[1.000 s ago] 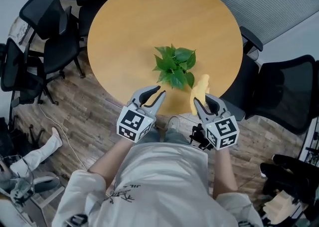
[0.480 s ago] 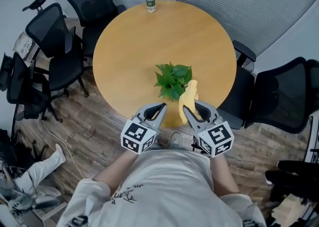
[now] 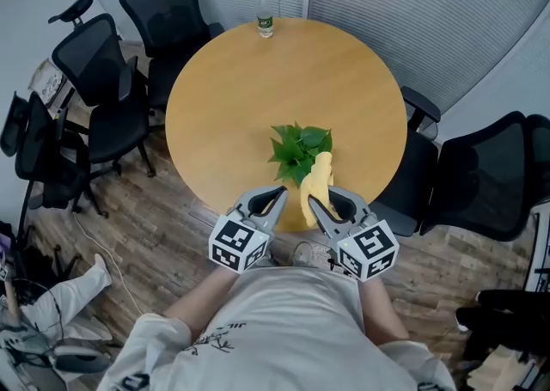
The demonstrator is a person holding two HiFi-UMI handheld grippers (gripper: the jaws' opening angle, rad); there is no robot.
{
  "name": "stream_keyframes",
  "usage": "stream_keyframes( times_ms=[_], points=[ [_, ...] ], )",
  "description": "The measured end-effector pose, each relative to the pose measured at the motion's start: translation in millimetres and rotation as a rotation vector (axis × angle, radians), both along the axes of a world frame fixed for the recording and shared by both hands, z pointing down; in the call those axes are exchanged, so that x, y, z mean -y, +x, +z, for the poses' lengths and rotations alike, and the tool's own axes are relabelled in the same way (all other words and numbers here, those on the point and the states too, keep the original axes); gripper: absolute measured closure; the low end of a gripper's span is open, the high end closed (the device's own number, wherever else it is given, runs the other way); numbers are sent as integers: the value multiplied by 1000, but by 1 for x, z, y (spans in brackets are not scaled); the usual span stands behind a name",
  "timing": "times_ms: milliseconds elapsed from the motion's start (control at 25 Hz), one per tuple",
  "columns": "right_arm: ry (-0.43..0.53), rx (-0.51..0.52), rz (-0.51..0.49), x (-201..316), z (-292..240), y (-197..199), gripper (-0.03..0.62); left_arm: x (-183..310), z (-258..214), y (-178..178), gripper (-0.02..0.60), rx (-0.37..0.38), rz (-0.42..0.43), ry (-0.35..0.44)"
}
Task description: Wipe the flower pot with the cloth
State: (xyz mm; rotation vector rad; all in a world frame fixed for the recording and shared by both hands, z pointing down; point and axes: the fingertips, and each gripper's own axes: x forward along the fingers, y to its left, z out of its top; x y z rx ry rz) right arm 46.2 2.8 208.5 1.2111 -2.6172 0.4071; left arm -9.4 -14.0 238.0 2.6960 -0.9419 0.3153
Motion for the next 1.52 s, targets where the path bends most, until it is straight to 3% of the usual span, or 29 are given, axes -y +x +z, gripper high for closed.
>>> stream_keyframes(
  times_ms=[640,1520],
  points=[
    [12,11,-25,-2,0,-5,494,-2,5,-5,571,13,-26,-1],
    [19,21,-12,-1,-1,-2,496,0,0,6,571,-6,1,10]
  ],
)
